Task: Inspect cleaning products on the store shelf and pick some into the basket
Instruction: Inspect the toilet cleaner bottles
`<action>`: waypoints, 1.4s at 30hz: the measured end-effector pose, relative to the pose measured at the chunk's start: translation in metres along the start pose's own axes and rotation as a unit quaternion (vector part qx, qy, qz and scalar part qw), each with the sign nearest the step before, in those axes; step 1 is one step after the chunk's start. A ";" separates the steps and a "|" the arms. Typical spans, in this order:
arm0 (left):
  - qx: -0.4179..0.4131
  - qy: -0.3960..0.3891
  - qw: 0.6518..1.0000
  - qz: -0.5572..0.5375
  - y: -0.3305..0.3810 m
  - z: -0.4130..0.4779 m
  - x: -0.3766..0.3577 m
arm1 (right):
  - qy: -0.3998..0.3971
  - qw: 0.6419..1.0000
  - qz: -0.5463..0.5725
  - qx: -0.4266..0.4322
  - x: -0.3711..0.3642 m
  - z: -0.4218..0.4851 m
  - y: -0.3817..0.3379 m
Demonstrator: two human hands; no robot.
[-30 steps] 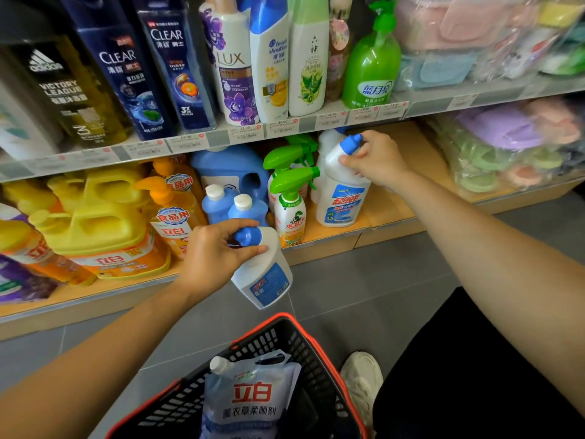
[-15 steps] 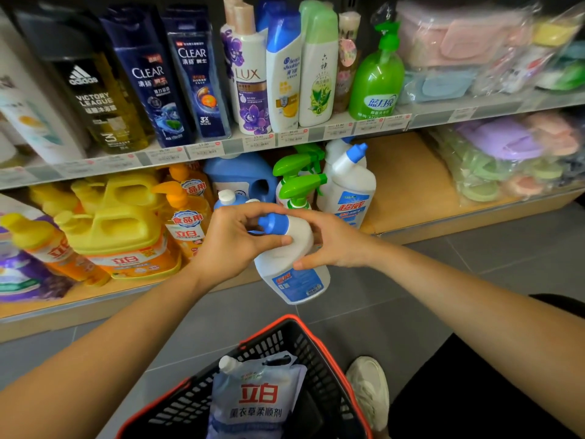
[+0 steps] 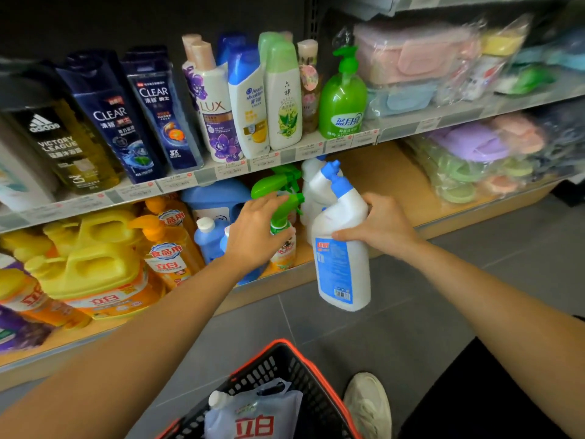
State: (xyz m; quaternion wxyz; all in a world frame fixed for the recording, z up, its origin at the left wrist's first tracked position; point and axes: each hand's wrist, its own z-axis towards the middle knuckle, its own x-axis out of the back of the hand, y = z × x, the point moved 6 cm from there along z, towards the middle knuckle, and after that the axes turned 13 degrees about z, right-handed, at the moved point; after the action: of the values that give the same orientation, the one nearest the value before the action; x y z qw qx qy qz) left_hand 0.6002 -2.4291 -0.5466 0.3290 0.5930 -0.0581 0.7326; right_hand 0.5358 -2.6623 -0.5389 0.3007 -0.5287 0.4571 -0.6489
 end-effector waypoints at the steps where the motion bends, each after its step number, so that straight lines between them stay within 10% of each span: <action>1: 0.000 -0.009 1.000 0.013 0.002 0.005 -0.007 | 0.031 0.999 -0.006 -0.003 0.008 0.003 0.004; 18: -0.012 0.086 0.991 0.103 0.008 -0.010 -0.034 | 0.259 0.964 0.061 -0.022 0.026 0.014 0.060; 23: -0.101 0.195 0.970 0.104 0.048 -0.026 -0.052 | 0.192 0.980 0.053 -0.019 0.020 0.022 0.055; 32: 0.083 -0.089 0.989 -0.080 0.080 0.009 -0.137 | 0.034 0.987 0.133 -0.084 0.014 0.041 0.052; 42: 0.058 -0.059 0.974 -0.213 0.060 0.035 -0.142 | -0.086 0.977 0.180 -0.075 0.008 0.047 0.041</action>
State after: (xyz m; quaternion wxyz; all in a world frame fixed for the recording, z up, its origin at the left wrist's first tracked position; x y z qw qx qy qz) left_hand 0.6079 -2.5509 -0.6475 0.4384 0.6517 0.0925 0.6120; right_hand 0.5754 -2.6991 -0.5716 0.4103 -0.5131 0.5645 -0.4998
